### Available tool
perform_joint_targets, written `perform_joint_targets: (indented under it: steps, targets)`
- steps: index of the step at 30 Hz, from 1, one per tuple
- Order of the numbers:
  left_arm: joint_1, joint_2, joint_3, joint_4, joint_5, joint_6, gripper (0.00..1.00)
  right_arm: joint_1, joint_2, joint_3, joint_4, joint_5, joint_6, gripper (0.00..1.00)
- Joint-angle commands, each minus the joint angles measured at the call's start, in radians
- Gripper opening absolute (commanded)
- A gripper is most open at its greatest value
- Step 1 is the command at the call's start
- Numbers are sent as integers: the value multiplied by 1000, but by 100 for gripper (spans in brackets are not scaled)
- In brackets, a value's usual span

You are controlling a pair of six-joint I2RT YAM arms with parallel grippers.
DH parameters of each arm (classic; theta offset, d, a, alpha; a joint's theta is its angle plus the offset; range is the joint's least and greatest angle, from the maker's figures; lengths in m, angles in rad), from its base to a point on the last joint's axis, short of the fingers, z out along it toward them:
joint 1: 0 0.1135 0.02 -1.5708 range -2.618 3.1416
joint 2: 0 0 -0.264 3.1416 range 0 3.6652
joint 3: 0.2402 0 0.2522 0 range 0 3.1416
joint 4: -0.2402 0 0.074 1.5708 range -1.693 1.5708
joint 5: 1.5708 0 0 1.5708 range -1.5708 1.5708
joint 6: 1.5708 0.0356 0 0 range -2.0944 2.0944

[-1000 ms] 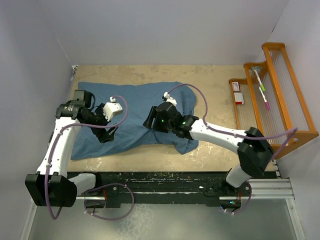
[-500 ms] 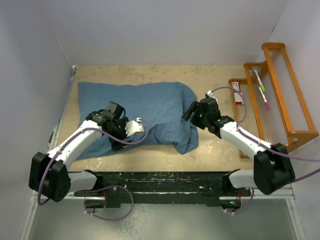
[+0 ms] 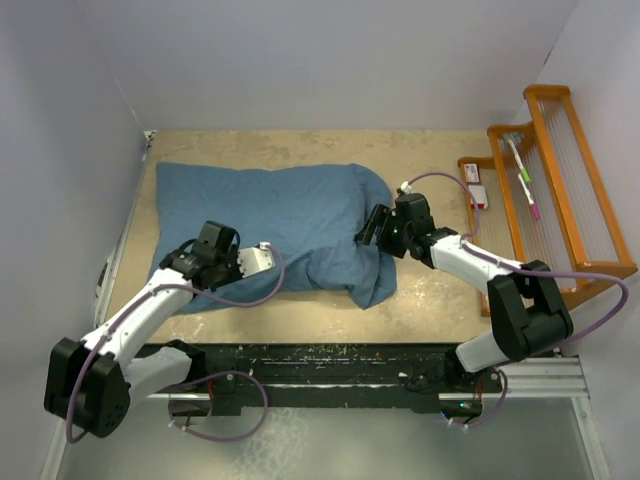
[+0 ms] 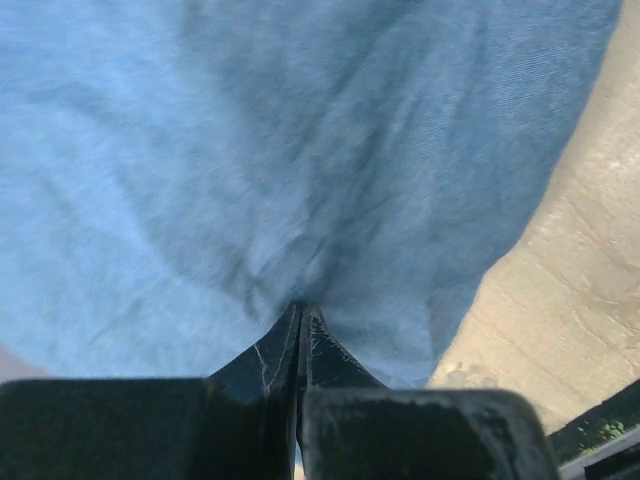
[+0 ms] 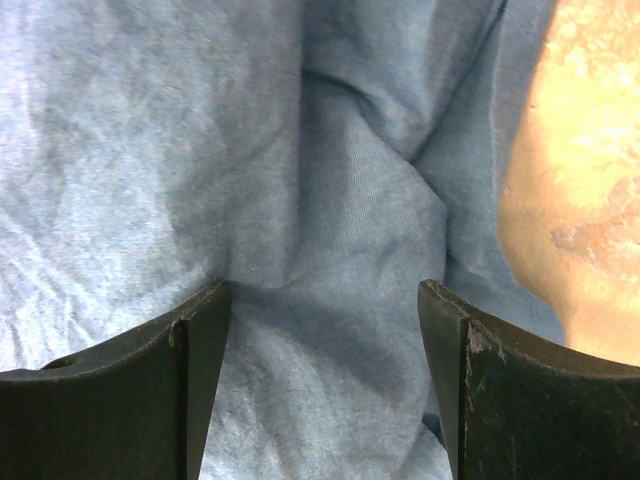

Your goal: Remove the pillowcase from the pillow

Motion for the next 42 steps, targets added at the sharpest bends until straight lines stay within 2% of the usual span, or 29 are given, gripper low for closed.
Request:
perform_joint_targets:
  steps: [1,6,10,11,12,13,14,16,19,22,30,33,35,36,38,39,42]
  targets:
    - [9,-99,43,22,-38,10,0,13,-13,23,107,-62,4,78]
    - [9,-115,249,-95,-5,-32,0,61,-71,3,138,-69,18,80]
    - [5,-63,428,-252,111,-68,0,118,-147,4,129,-42,-4,82]
    - [-1,-44,442,-296,151,-82,7,132,-145,12,113,-36,-10,83]
    - [-5,-23,440,-330,194,-91,29,142,-137,15,101,-34,-14,83]
    - [-12,-9,424,-351,234,-94,61,152,-131,13,95,-29,-15,83]
    - [-20,-3,395,-350,262,-95,79,159,-127,3,97,-27,-11,83]
    - [-27,-20,323,-306,307,-90,98,169,-127,-33,118,-24,2,83]
    - [-33,-62,187,-212,339,-51,99,177,-131,-89,136,-5,11,83]
    - [-43,-60,96,-115,298,-15,99,177,-131,-132,148,18,12,83]
    - [-68,35,1,143,280,-22,100,189,-112,-169,192,26,51,83]
    - [-86,64,-44,278,204,-27,88,199,-125,-170,214,-3,72,80]
    - [-91,80,-71,361,137,-18,69,211,-141,-160,214,-15,82,77]
    - [-91,85,-84,399,109,-12,53,216,-152,-152,208,-18,84,75]
    - [-91,90,-88,437,56,-9,4,225,-183,-130,182,-21,83,74]
    - [-91,84,-77,424,45,-16,0,226,-203,-117,159,-14,82,74]
    - [-91,8,27,281,64,-24,0,226,-276,-69,79,7,57,77]
